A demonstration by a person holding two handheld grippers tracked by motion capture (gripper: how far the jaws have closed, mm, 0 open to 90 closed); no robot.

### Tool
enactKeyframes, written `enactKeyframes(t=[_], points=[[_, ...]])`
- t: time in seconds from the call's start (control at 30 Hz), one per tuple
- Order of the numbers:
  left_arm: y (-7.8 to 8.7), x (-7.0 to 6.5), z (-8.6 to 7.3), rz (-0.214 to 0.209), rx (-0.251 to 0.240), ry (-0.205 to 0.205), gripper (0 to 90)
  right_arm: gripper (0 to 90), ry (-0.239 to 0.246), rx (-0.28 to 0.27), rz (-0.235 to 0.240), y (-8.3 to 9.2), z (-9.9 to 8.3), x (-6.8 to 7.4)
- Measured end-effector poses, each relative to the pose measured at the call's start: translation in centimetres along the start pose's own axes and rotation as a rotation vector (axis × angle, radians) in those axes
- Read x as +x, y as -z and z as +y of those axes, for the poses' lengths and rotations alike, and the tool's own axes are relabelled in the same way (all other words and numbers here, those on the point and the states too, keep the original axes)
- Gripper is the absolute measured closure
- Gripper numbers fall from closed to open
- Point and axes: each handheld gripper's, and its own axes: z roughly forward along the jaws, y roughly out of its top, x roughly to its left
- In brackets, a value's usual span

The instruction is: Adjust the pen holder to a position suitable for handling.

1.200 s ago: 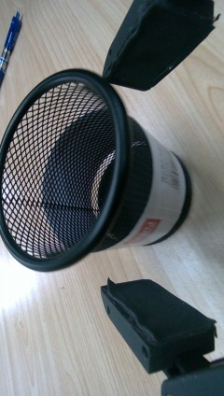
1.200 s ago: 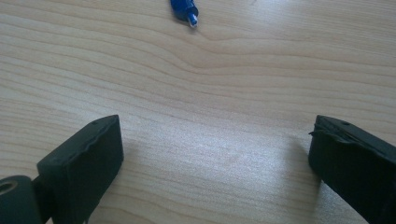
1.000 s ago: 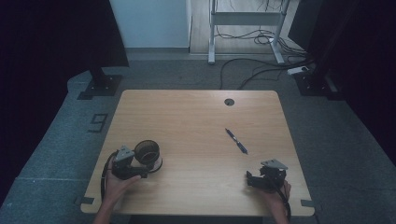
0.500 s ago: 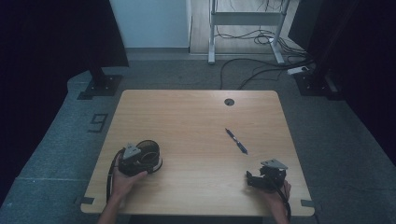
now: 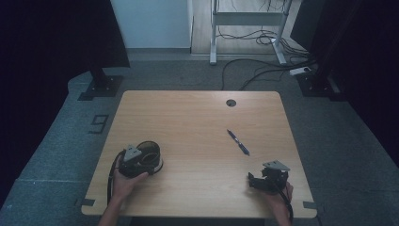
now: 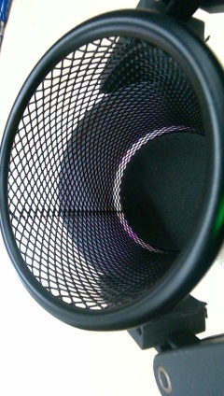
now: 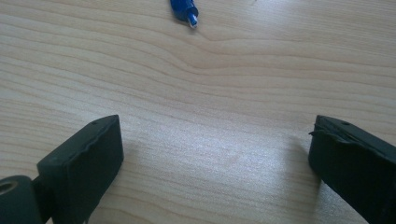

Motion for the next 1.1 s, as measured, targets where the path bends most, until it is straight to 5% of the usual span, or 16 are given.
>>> enactKeyframes(t=[1.1], points=[[2.1, -0.9, 1.2, -0.032, -0.062, 0.005, 9.3, 2.6, 0.0, -0.001, 0.0, 0.0, 0.0, 0.0]])
